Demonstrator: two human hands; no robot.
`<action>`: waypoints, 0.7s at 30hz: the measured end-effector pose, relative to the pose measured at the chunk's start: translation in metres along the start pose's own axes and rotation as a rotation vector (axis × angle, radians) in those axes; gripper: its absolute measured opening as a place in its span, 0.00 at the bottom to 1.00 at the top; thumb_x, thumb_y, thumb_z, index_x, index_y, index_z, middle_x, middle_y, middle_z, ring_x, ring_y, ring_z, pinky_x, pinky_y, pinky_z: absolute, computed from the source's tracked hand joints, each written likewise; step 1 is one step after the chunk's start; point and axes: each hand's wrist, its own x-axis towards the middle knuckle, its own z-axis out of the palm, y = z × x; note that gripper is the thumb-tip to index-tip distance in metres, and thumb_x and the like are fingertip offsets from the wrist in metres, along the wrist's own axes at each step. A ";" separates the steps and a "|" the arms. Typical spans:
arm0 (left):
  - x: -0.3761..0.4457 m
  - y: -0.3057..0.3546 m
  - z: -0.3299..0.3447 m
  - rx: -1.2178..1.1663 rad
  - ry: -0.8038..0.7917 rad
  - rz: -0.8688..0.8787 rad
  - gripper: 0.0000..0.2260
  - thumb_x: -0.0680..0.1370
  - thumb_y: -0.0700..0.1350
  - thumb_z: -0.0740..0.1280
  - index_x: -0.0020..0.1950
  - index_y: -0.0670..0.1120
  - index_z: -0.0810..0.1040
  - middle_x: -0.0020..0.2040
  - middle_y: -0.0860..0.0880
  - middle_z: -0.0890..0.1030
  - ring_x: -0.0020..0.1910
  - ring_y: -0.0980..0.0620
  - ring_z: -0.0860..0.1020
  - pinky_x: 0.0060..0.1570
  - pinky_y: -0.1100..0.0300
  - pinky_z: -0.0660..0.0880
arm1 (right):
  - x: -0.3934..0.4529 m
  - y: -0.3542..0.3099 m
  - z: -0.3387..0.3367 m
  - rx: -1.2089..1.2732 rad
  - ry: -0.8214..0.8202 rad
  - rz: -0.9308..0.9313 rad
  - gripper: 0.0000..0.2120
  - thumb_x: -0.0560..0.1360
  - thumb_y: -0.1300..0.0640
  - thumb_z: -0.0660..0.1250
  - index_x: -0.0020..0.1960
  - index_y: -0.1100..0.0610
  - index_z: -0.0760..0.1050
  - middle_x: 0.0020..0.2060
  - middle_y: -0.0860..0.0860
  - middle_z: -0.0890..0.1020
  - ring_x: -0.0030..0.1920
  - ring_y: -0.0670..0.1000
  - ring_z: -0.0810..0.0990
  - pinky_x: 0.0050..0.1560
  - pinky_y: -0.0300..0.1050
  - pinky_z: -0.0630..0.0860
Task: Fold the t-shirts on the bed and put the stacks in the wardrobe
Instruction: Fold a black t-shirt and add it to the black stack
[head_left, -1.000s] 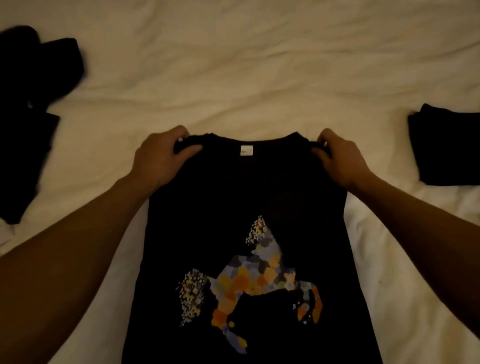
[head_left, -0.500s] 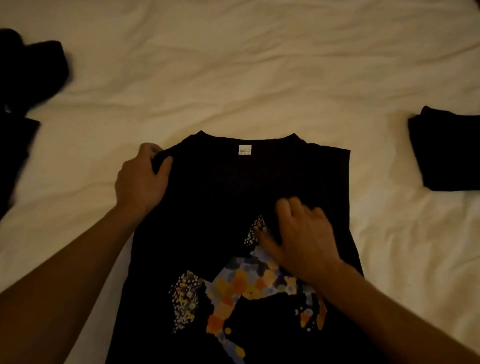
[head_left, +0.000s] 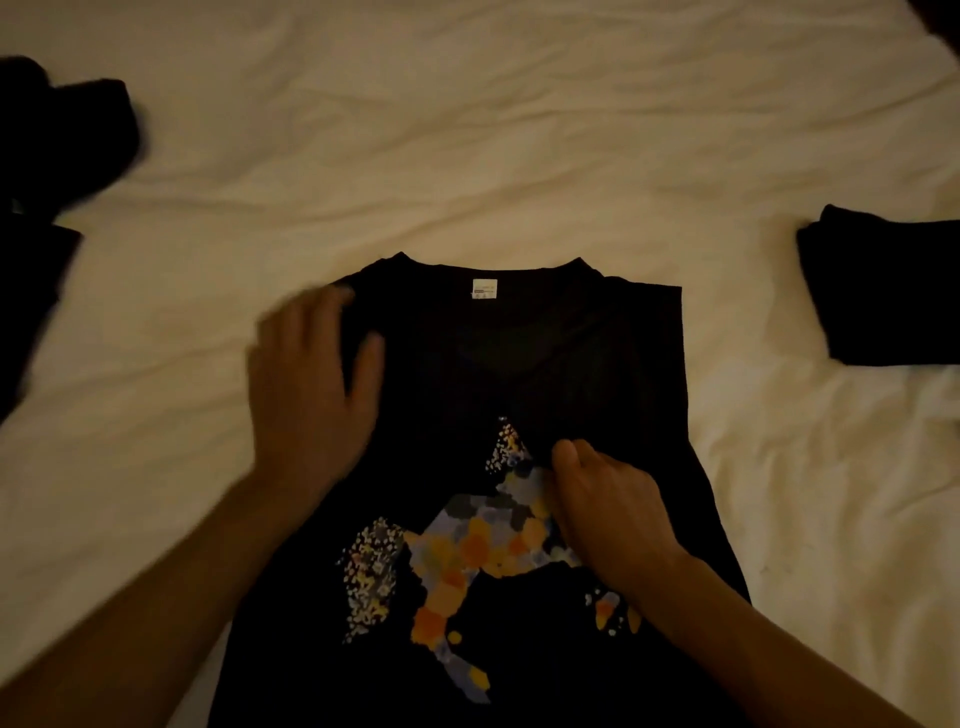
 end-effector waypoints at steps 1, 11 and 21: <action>-0.024 0.016 -0.001 -0.006 -0.087 0.067 0.25 0.81 0.57 0.58 0.73 0.45 0.68 0.71 0.42 0.69 0.70 0.40 0.66 0.65 0.46 0.66 | 0.000 -0.003 0.001 -0.002 0.009 -0.005 0.23 0.55 0.61 0.82 0.33 0.54 0.67 0.24 0.48 0.70 0.22 0.46 0.53 0.25 0.33 0.38; -0.079 0.035 0.036 0.070 -0.215 0.190 0.24 0.81 0.61 0.55 0.66 0.48 0.79 0.73 0.45 0.71 0.76 0.41 0.62 0.70 0.44 0.64 | 0.025 0.016 -0.035 0.371 0.013 -0.155 0.12 0.80 0.50 0.58 0.57 0.55 0.72 0.50 0.52 0.75 0.39 0.48 0.73 0.38 0.42 0.72; 0.083 -0.023 0.024 0.041 -0.295 -0.332 0.25 0.78 0.58 0.66 0.70 0.45 0.72 0.67 0.40 0.73 0.67 0.38 0.69 0.64 0.45 0.68 | 0.149 0.108 -0.060 0.254 -0.207 0.260 0.25 0.76 0.40 0.67 0.62 0.58 0.71 0.59 0.59 0.75 0.59 0.60 0.74 0.58 0.55 0.71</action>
